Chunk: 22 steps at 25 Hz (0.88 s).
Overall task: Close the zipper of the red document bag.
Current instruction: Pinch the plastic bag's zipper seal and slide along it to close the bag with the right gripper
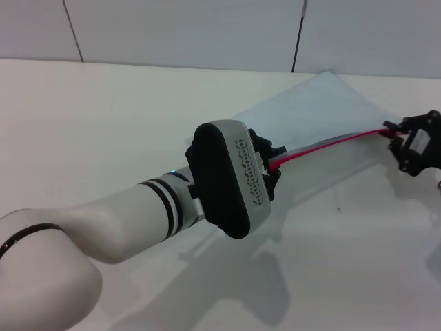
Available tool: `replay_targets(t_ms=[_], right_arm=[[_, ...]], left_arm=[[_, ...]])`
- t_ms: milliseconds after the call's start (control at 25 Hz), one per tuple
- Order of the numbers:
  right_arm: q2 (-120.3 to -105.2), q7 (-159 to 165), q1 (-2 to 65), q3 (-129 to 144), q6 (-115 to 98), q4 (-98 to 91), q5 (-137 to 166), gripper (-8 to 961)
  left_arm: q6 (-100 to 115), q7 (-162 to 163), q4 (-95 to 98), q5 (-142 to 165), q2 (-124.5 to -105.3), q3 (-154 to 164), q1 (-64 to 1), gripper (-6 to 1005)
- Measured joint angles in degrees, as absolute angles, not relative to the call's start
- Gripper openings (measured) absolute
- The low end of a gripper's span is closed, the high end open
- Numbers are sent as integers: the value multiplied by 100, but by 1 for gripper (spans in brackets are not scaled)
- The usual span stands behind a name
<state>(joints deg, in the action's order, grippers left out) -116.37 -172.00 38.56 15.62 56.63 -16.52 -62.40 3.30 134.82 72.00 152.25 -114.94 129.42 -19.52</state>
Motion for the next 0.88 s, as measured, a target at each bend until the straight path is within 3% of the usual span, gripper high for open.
replay_targets(t_ms=[680, 880], right_arm=[[-11649, -17200, 3819, 190, 4942, -1649, -6243, 100], [-11658, -17201, 3789, -204, 5052, -1590, -6251, 107]], left_arm=[[245, 13450, 7128, 15240, -11492, 12946, -1950, 66], [-237, 13447, 6901, 15241, -11583, 12912, -1908, 66]])
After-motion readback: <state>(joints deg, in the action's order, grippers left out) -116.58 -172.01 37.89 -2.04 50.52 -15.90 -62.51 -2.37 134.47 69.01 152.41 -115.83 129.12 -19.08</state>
